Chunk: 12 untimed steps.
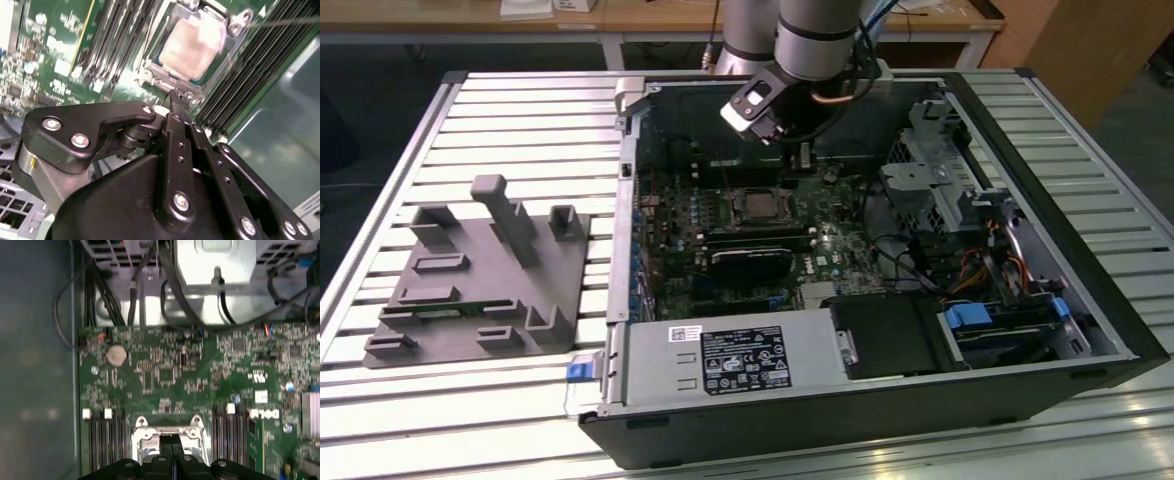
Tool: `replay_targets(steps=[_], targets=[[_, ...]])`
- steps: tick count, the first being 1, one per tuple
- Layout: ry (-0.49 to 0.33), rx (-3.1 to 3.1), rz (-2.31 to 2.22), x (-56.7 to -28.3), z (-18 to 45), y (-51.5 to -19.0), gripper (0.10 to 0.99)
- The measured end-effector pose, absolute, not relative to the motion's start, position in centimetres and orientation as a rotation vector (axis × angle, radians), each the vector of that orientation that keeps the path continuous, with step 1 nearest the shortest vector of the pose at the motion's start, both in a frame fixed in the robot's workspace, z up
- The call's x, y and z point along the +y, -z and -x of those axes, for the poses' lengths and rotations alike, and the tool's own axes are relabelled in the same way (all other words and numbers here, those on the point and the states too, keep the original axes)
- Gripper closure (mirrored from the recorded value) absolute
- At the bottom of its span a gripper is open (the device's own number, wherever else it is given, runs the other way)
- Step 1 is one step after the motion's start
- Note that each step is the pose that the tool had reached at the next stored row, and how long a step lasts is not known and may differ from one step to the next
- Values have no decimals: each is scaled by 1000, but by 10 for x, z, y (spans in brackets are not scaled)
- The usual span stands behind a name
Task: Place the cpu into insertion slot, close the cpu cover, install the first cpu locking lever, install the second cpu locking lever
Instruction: 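Close the cpu cover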
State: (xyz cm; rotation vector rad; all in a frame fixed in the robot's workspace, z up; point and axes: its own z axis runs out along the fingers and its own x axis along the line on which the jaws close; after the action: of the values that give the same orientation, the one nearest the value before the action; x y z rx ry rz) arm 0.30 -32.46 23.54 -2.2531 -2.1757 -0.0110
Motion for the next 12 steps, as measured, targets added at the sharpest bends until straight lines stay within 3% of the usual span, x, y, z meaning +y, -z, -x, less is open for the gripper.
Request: replay_targets(steps=[12], targets=[[11,-2176,2253,-325,24,-228,980]])
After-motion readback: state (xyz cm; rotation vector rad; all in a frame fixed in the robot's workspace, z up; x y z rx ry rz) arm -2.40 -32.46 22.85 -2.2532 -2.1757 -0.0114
